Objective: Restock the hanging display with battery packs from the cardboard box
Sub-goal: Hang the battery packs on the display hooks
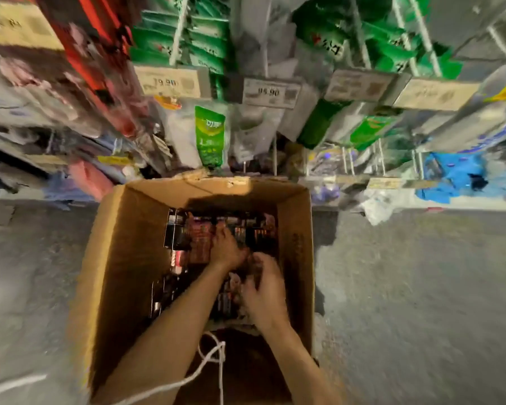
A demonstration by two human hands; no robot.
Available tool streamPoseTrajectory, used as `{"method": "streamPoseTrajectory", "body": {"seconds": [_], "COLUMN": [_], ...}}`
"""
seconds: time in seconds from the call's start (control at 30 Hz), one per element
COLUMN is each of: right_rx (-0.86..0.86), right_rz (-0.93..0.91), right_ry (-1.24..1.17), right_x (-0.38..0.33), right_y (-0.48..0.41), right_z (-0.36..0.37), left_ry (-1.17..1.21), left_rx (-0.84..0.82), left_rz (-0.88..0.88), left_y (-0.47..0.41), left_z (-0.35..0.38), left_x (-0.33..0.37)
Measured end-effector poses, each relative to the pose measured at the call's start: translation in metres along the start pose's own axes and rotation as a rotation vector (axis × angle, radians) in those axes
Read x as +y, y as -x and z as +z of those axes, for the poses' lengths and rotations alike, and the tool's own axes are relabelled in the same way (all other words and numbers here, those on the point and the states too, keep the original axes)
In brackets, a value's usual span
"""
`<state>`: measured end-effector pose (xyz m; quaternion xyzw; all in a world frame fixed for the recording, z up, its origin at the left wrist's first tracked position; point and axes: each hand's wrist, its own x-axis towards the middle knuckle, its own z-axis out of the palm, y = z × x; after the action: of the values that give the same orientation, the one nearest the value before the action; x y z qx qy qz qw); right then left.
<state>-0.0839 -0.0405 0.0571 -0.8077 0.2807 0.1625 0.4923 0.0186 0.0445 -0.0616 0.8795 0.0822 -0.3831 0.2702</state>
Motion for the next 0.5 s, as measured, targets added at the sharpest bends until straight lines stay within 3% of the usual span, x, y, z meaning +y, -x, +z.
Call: {"method": "streamPoseTrajectory", "body": {"seconds": [0.1,0.2,0.37,0.5], "right_rx": [0.028,0.068,0.108,0.133], "right_rz": [0.074,0.127,0.144,0.151], "right_ry": [-0.032,-0.050,-0.077,-0.114], "right_x": [0.008,0.017,0.024,0.029], "right_y": [-0.007,-0.011,-0.019,-0.018], "right_z": [0.003,0.008,0.012,0.014], "left_ry": [-0.024,-0.055,0.124,-0.014], "left_rx": [-0.006,0.095,0.195,0.229], "left_rz": [-0.060,-0.119,-0.327,-0.283], "left_y": [-0.021,-0.032,-0.058,-0.062], "left_z": [0.020,0.031,0.046,0.060], "left_x": [0.008,0.017,0.030,0.037]}}
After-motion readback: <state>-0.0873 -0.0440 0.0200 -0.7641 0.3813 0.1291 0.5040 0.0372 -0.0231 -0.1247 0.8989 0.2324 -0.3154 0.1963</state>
